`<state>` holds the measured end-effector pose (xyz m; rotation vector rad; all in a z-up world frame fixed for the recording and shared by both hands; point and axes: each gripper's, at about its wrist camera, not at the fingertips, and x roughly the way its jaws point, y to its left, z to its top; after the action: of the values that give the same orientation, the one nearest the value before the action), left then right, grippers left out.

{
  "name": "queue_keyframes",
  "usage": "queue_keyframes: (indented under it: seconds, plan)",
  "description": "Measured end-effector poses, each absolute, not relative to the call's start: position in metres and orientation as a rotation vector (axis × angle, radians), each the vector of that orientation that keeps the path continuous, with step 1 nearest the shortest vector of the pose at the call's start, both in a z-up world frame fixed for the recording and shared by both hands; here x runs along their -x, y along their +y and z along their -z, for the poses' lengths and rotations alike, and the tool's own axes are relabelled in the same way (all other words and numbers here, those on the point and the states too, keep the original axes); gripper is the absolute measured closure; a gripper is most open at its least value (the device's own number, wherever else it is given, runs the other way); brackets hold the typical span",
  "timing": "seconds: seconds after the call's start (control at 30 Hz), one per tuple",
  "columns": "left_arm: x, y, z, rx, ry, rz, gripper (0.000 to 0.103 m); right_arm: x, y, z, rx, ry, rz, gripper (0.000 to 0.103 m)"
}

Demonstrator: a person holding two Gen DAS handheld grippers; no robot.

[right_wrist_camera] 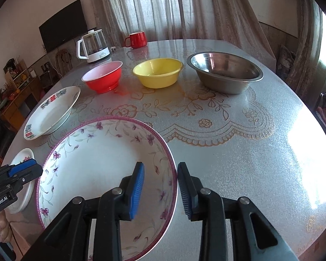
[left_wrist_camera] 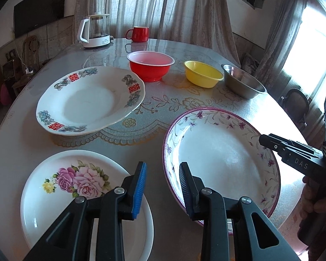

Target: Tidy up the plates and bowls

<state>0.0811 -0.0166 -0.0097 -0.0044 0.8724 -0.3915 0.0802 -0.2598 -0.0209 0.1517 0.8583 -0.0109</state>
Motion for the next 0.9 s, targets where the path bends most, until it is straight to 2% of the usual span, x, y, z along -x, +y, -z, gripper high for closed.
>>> queue_keyframes:
  seconds: [0.3, 0.6, 0.9]
  plan:
    - [-0.087, 0.004, 0.0, 0.056, 0.854, 0.334, 0.069, -0.085, -0.24, 0.008, -0.134, 0.819, -0.032, 0.07]
    - [-0.097, 0.025, -0.002, 0.06, 0.85, 0.234, 0.068, -0.11, -0.2, 0.008, -0.217, 0.846, -0.187, 0.07]
    - [-0.106, 0.054, 0.003, 0.103, 0.872, 0.152, 0.065, -0.131, -0.155, 0.01, -0.186, 0.866, -0.269, 0.069]
